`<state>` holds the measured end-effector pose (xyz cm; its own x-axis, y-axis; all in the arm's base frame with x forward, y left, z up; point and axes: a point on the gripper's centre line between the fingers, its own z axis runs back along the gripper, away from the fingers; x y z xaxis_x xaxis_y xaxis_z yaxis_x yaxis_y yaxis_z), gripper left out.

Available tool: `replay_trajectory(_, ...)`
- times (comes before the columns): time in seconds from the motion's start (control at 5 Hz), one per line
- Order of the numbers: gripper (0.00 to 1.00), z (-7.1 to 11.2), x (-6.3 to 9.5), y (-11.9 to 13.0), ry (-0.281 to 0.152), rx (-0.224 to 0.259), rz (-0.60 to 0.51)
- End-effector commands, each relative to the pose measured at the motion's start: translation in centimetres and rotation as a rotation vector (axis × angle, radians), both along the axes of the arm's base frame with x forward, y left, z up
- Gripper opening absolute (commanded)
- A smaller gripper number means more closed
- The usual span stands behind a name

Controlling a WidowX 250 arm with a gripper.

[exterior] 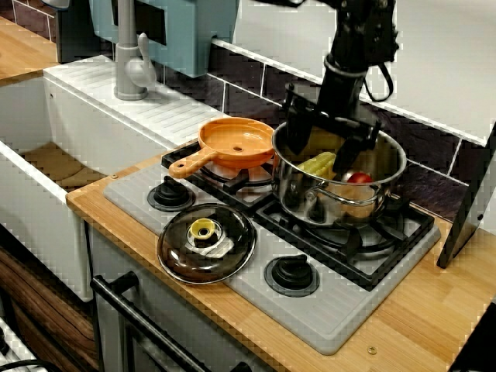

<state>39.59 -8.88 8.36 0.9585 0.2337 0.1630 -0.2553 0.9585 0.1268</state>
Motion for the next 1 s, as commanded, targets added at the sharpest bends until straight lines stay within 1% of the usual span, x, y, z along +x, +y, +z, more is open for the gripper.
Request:
replay_trajectory(0.0, 1.00, 0.6, 1.5, 1.2, -0.032, 0.006, 0.015)
replay_trajectory(0.4, 1.00, -0.3, 1.4, 1.9, -0.003, 0.018, 0.024)
replay_trajectory(0.6, 1.00, -0.5, 1.3, 2.0, 0.003, 0.025, 0.022)
replay_trajectory(0.8, 0.09, -0.7, 1.0, 2.2, 0.009, 0.029, 0.026)
